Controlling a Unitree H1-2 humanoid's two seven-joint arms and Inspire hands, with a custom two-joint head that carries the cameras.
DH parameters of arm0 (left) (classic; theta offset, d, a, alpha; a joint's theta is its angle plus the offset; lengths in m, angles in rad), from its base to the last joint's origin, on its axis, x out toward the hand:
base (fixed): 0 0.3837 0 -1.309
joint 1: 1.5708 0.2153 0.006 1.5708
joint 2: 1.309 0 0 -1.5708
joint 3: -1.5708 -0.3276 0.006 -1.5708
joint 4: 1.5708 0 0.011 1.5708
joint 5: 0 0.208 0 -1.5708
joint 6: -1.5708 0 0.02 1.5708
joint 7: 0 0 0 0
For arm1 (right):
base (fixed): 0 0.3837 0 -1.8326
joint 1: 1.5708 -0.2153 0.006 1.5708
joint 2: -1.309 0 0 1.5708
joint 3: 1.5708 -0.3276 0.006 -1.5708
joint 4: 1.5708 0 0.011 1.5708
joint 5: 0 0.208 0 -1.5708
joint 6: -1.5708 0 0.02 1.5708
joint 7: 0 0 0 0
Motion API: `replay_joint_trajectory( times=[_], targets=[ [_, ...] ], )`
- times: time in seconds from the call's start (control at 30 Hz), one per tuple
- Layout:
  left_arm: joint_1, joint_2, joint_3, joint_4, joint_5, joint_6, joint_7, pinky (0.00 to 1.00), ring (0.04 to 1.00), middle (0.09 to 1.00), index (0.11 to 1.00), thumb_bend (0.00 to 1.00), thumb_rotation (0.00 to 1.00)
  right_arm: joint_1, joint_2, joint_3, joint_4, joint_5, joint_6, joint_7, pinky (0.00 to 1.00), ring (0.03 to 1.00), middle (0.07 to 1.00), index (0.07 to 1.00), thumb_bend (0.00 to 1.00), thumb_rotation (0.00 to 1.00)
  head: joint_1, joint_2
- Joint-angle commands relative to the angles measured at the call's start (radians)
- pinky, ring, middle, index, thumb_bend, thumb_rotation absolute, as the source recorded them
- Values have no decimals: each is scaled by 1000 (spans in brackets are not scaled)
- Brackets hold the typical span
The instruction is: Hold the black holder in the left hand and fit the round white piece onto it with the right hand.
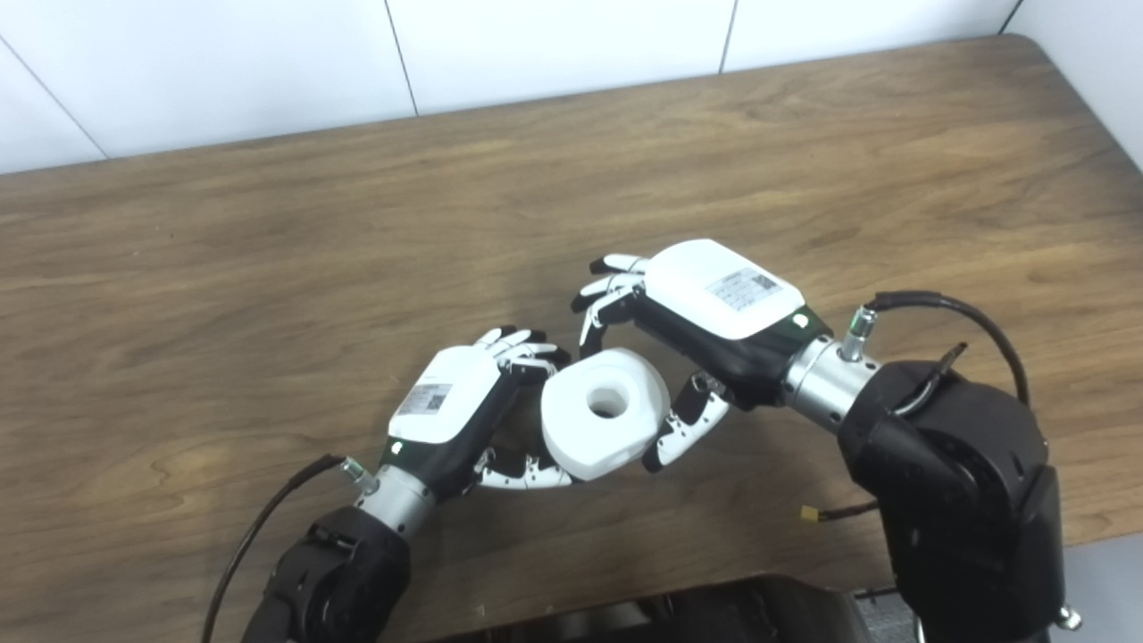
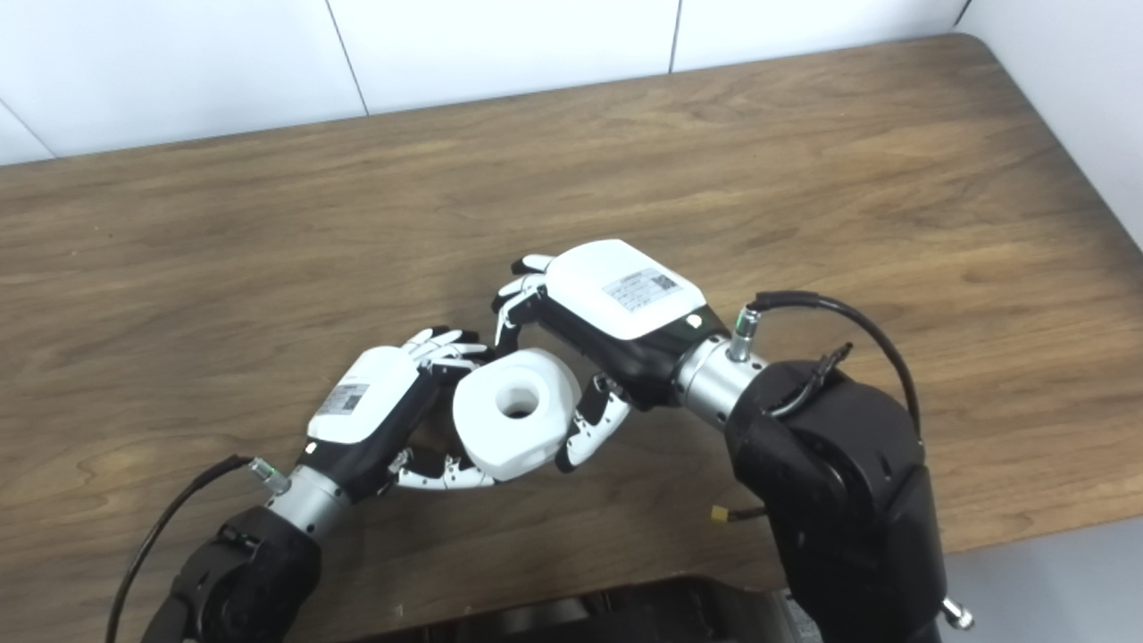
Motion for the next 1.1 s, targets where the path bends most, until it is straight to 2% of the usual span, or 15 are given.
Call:
replay_joint_trajectory(
  times=[0.0,1.07],
  targets=[
    [0,1,-9,-15,-5,1,-20,938,898,811,484,520,58,-15,-5,-9,-21,12,-10,-10,842,928,816,483,521,144,-1,2],
    [-1,3,-9,-28,-2,9,-32,934,895,810,484,520,59,-29,9,-38,-30,11,6,0,874,944,820,483,521,142,-5,13]
  ],
)
